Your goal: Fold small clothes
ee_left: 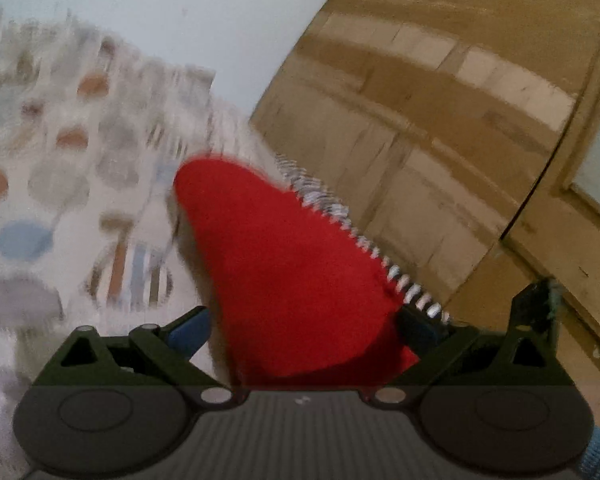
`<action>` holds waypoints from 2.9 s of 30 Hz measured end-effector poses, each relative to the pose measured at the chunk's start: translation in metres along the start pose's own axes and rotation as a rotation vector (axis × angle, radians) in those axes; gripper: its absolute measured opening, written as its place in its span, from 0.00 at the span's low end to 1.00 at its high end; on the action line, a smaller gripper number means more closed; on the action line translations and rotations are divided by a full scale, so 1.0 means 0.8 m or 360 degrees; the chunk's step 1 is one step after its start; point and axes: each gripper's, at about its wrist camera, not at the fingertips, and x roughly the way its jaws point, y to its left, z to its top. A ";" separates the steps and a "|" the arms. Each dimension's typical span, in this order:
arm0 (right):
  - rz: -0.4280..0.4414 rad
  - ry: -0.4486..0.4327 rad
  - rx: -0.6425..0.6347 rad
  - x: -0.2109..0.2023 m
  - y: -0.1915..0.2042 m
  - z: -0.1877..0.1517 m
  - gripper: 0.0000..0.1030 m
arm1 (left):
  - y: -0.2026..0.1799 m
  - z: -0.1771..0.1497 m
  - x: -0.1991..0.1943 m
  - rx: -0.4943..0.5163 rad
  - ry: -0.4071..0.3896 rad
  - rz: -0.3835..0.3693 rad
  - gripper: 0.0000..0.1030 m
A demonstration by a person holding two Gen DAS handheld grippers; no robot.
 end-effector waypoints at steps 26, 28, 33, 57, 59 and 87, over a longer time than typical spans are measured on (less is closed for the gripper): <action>0.0079 -0.0154 0.0232 0.079 -0.040 0.022 0.99 | 0.006 -0.005 0.014 -0.0053 0.0148 0.0019 1.00; 0.0078 -0.0185 0.0210 0.078 -0.039 0.018 0.99 | 0.005 -0.005 0.013 -0.0037 0.0143 0.0028 1.00; 0.0094 -0.0219 0.0205 0.078 -0.040 0.015 0.99 | 0.004 -0.005 0.013 -0.0032 0.0141 0.0029 1.00; 0.0103 -0.0289 0.0201 0.076 -0.039 0.004 0.99 | 0.002 0.005 -0.010 -0.0013 -0.0083 0.0005 0.99; 0.0105 -0.0299 0.0202 0.075 -0.039 0.003 0.99 | 0.002 0.005 -0.009 -0.0016 -0.0122 -0.0008 0.99; 0.0174 0.0002 0.0288 0.068 -0.029 0.018 1.00 | 0.018 -0.006 0.033 -0.0155 0.0160 -0.0039 1.00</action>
